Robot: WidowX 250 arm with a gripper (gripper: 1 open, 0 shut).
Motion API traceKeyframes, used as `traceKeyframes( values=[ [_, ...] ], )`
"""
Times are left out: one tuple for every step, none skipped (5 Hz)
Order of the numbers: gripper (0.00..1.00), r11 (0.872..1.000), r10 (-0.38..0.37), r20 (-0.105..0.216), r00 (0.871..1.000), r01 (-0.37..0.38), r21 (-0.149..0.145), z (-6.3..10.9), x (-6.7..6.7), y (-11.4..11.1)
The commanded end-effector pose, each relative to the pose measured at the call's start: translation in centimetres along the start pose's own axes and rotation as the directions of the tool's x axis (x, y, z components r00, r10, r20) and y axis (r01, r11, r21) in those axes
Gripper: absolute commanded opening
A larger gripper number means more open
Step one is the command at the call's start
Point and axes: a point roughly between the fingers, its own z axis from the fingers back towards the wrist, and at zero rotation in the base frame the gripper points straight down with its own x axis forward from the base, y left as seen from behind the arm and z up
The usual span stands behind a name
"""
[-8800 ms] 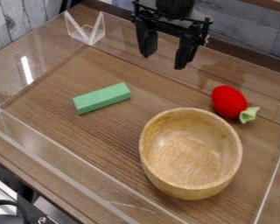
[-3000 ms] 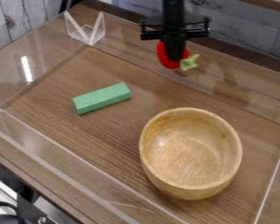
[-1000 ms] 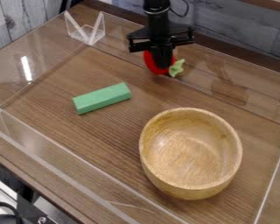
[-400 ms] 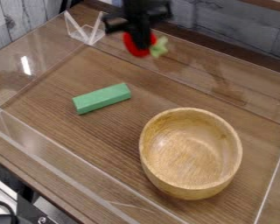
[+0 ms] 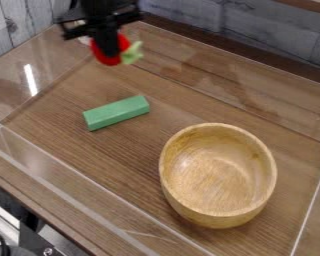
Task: Move the red fruit to the left
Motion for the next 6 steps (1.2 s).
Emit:
traceKeyframes(
  values=[
    [0.0, 1.0, -0.024, 0.068, 0.997, 0.024, 0.006, 1.3, -0.2, 2.2],
    [0.0, 0.999, -0.023, 0.086, 0.996, 0.02, 0.032, 0.6, -0.3, 4.6],
    [0.0, 0.998, -0.011, 0.099, 0.995, 0.005, 0.061, -0.4, -0.3, 6.1],
    [0.0, 0.995, -0.017, 0.106, 0.994, 0.007, 0.094, -1.5, -0.5, 7.0],
    [0.0, 0.991, -0.028, 0.116, 0.993, 0.012, 0.131, -2.7, -0.7, 7.5],
    [0.0, 0.986, -0.04, 0.129, 0.991, 0.018, 0.167, -3.9, -0.9, 7.8]
  ],
)
